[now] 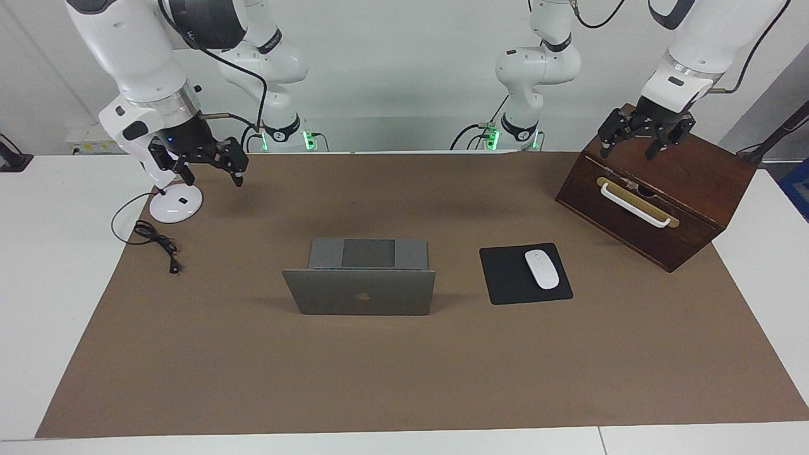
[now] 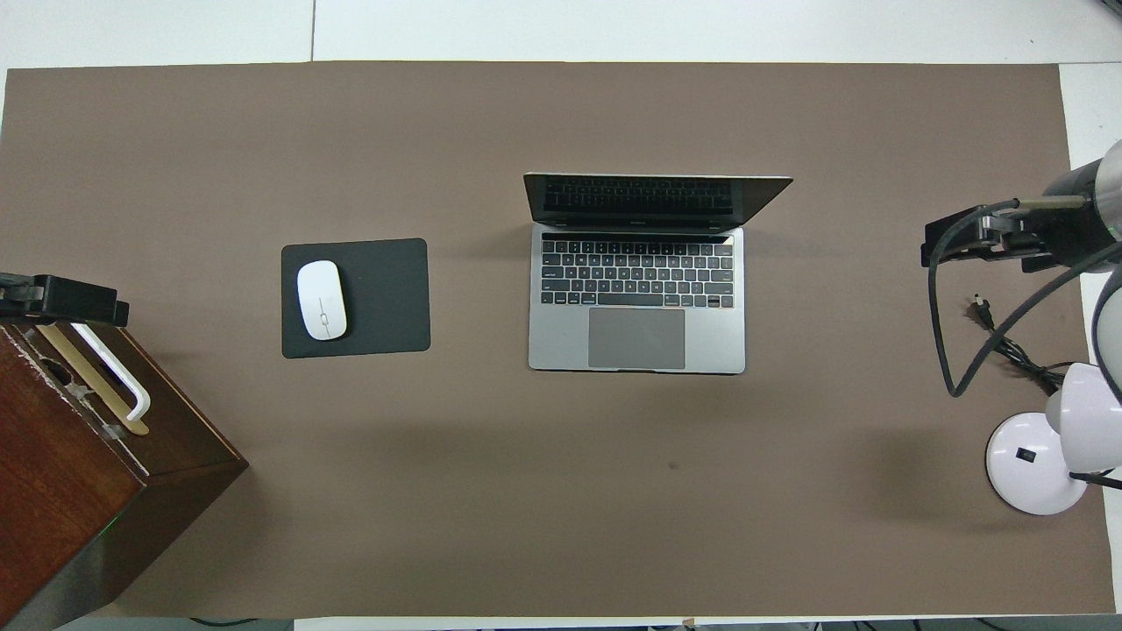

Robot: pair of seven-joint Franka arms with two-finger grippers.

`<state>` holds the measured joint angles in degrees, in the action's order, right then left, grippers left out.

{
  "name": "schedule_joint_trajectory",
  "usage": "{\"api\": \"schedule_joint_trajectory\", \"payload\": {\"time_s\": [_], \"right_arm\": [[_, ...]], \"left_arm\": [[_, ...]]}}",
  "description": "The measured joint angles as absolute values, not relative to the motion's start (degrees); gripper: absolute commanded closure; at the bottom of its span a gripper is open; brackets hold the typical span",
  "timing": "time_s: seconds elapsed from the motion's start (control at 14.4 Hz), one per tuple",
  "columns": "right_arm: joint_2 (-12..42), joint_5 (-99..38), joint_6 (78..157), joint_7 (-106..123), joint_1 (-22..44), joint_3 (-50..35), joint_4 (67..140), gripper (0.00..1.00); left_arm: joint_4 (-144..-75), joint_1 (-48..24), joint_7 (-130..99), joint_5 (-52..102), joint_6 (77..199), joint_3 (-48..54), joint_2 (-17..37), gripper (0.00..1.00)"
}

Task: Close laptop with both arms

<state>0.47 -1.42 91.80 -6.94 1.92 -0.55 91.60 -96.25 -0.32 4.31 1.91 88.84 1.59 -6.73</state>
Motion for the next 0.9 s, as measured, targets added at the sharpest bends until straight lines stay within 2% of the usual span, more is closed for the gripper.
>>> {"api": "schedule_joint_trajectory", "payload": {"time_s": [0.42, 0.9], "right_arm": [[0.53, -2.09, 93.15, -6.93, 1.92, -0.62, 91.6, 0.0], [1.7, -6.84, 98.4, -8.13, 1.9, -0.62, 91.6, 0.0]], "left_arm": [[-96.25, -0.32, 4.31, 1.92, 88.84, 1.59, -6.73, 0.0], [-96.25, -0.32, 4.26, 2.22, 88.97, 1.56, -6.73, 0.0]]}}
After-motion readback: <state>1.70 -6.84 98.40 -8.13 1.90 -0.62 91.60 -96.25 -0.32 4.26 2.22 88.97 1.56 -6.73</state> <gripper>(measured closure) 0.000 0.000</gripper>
